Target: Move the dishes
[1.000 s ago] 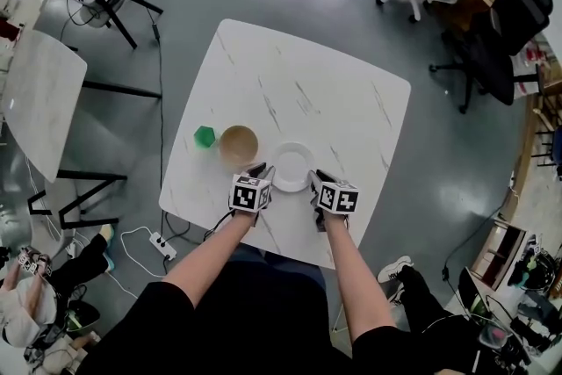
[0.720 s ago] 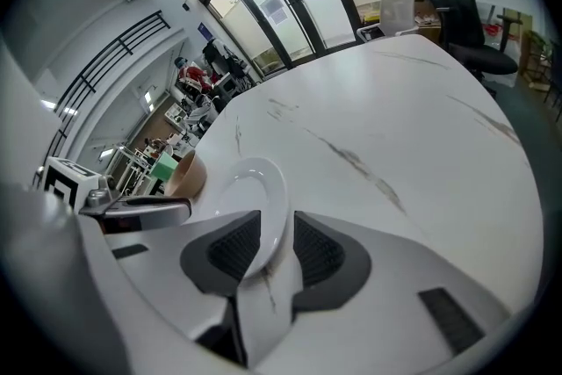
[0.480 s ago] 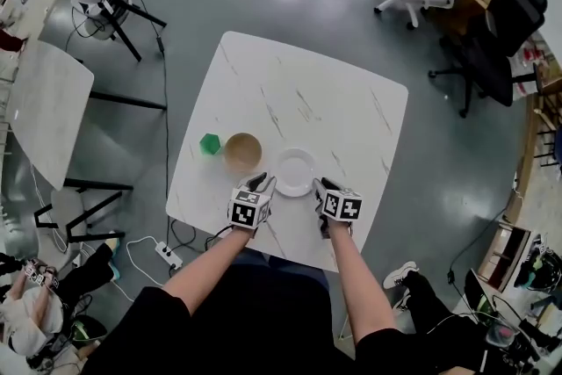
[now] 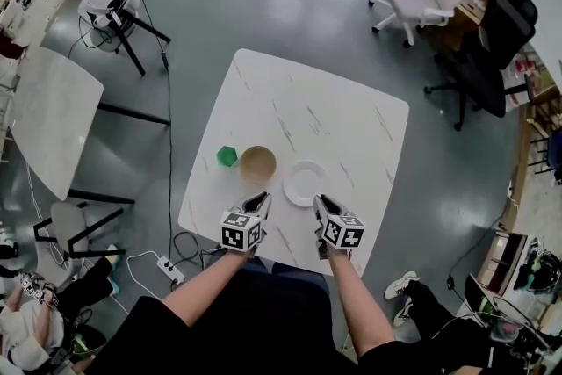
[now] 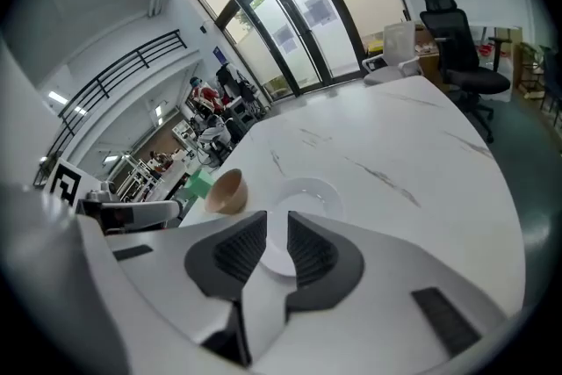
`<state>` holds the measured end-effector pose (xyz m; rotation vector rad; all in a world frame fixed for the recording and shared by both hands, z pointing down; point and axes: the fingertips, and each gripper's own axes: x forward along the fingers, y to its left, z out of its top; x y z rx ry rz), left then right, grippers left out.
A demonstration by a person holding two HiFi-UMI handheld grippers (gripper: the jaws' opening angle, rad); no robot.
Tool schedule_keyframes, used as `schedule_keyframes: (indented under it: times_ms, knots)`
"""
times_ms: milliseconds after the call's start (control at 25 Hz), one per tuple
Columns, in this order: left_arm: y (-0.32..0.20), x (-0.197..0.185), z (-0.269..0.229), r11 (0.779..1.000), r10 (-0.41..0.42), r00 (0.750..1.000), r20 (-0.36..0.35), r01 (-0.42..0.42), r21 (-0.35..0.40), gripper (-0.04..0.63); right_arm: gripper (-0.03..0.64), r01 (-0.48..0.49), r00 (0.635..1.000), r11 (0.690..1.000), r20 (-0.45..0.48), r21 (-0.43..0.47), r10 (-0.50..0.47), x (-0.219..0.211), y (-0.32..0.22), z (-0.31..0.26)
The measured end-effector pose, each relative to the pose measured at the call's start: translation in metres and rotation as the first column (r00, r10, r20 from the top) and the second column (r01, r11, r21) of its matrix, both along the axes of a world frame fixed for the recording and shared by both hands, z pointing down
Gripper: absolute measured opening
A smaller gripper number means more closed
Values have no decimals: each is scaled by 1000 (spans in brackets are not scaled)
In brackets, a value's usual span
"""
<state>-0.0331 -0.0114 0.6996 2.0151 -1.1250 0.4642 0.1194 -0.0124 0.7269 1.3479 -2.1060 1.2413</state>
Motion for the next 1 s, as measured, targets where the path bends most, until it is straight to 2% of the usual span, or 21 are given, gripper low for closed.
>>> schedule_keyframes:
  times_ms: [120, 200, 280, 400, 560, 600, 680, 800, 1000]
  knots:
    - [13, -3, -24, 998, 47, 987, -152, -42, 38, 28, 47, 27, 999, 997, -43, 69, -25, -30, 16, -26]
    - [27, -3, -41, 991, 133, 956, -262, -122, 58, 23, 26, 12, 996, 995, -86, 99, -3, -50, 29, -44]
    - [47, -8, -52, 975, 224, 922, -316, -214, 65, 20, 17, -44, 995, 992, -85, 115, 54, -73, 47, -61]
    - [72, -23, -63, 945, 325, 893, -312, -313, 91, 18, 17, -131, 988, 980, -58, 147, 141, -105, 72, -89]
    - [93, -26, -87, 887, 457, 853, -253, -418, 196, 18, 17, -193, 975, 956, -68, 219, 212, -128, 96, -123]
    - [97, -28, -95, 882, 465, 851, -245, -420, 215, 18, 17, -194, 973, 953, -78, 234, 218, -132, 103, -130]
    - [102, -33, -113, 888, 446, 861, -243, -391, 243, 18, 17, -192, 969, 944, -98, 268, 225, -137, 114, -147]
    - [108, -38, -136, 900, 394, 888, -237, -320, 295, 18, 17, -182, 964, 920, -120, 346, 236, -137, 126, -172]
    - [145, -38, -168, 896, 320, 932, -169, -239, 373, 18, 17, -126, 965, 872, -147, 473, 220, -132, 164, -210]
